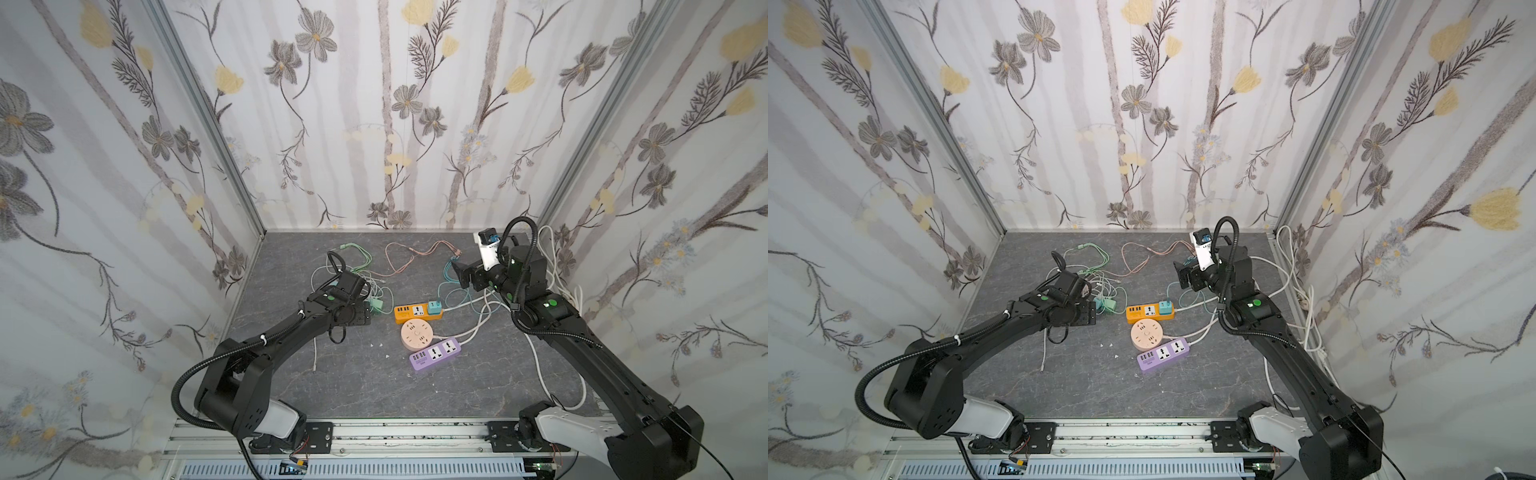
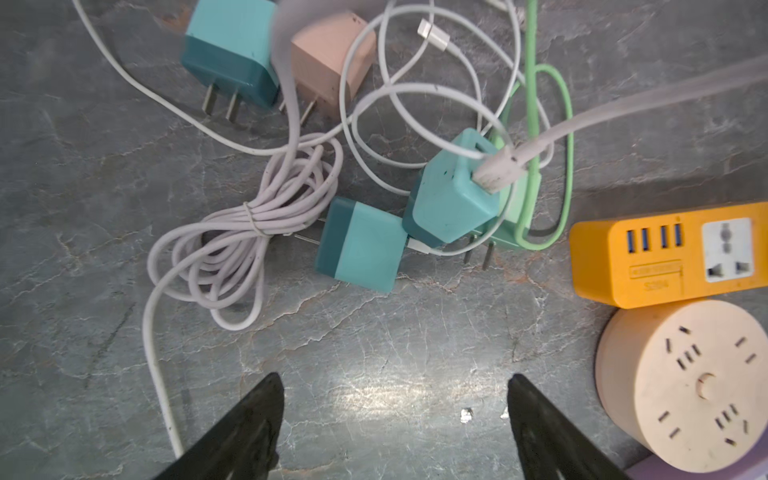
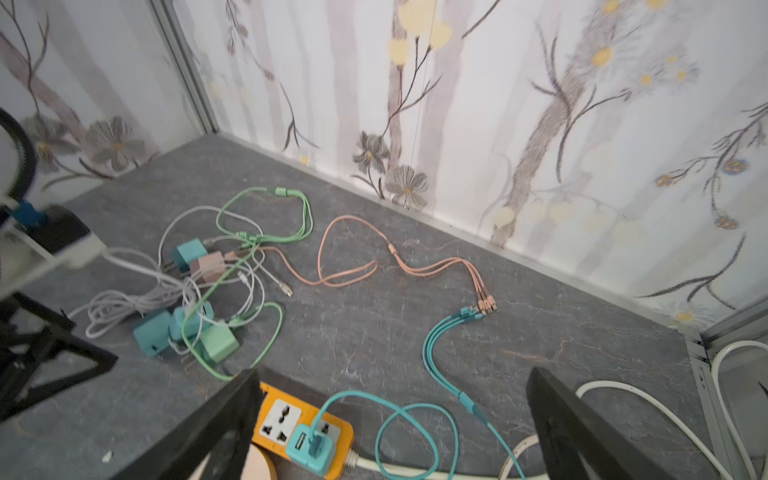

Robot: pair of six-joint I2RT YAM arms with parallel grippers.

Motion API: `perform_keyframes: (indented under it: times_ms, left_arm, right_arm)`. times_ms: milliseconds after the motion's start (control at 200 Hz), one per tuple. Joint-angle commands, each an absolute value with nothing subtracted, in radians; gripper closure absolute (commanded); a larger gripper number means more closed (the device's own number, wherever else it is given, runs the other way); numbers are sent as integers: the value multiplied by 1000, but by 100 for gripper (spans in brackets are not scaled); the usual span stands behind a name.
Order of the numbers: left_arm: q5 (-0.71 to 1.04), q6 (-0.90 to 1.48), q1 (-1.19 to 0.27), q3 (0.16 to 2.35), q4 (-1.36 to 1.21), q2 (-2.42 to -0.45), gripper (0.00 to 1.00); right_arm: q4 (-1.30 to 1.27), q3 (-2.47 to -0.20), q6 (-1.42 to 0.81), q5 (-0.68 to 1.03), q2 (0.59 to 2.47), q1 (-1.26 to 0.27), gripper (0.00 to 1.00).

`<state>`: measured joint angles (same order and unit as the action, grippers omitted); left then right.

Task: Insert the plug
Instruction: 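Open and lift the right gripper while the left gripper reaches over the tangle, then lower the left gripper onto the light green charger and close on it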

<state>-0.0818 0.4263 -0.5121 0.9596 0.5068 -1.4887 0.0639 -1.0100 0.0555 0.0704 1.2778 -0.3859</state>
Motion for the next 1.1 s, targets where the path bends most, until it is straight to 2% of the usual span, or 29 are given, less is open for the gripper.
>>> perform_keyframes:
  times_ms: [0,330,475,605,749,1094]
  left_arm:
    - [-107,443,-512,984,429,-1552,22]
    - [-136,409,-493,1135,422,-1799,34]
    - [-173,473,-425,1114,428,-1860,36]
    - [-158,471,-353,1029,391,-1818,36]
    - [-199,393,-298,987,428,-1735,32]
    - [-219,408,-160,1011,538,-1626,25]
  right_arm:
    - [-98,-978,-83,2,1243,-386,1]
    - [-45,-956,-92,22,1183,-386,1]
    - [-42,-948,-85,56,1182,-386,1]
    - [-40,-950,-92,56,1190,-385,0]
    - [-61,-950,-103,28,1201,-385,1]
    - [-71,-947,-119,-33,1215,-385,1]
